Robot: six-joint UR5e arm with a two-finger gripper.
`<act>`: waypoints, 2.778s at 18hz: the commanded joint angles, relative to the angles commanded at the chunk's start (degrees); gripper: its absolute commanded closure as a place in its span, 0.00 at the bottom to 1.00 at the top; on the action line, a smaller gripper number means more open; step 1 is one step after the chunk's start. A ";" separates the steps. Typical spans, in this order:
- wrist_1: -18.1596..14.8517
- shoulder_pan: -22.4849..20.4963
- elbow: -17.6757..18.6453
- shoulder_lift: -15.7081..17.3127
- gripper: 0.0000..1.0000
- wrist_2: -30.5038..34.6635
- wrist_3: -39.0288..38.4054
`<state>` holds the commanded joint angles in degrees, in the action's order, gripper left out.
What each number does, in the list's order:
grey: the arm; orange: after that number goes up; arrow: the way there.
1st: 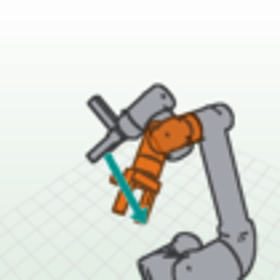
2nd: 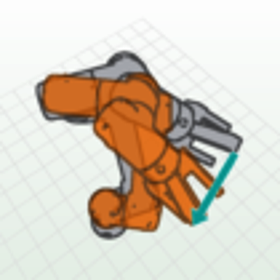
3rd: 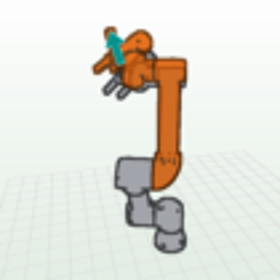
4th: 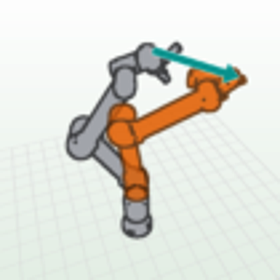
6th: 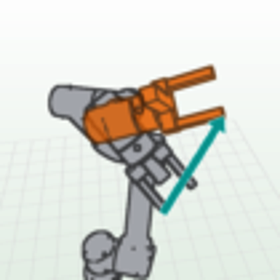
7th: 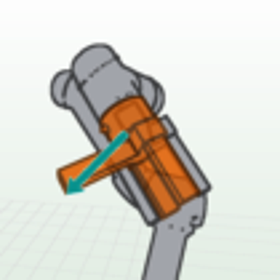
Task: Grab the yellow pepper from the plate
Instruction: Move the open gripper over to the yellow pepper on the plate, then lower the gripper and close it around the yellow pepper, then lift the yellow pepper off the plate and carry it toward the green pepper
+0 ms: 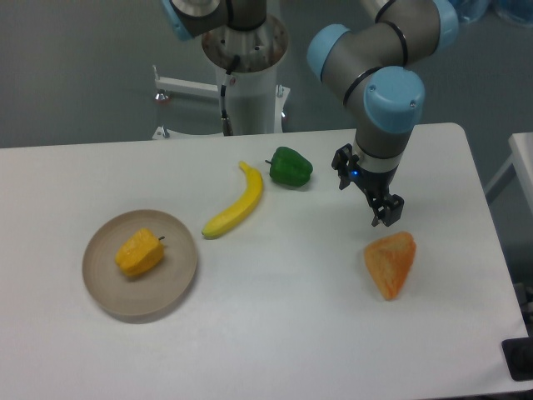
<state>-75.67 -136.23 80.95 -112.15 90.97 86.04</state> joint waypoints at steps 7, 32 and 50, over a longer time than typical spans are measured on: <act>-0.09 6.05 0.35 1.84 0.00 -2.20 -7.89; 10.55 36.21 1.84 -9.58 0.00 -1.49 -46.32; 2.13 25.16 1.23 3.59 0.99 -1.76 -47.56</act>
<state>-73.55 -111.07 82.18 -108.55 89.21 38.49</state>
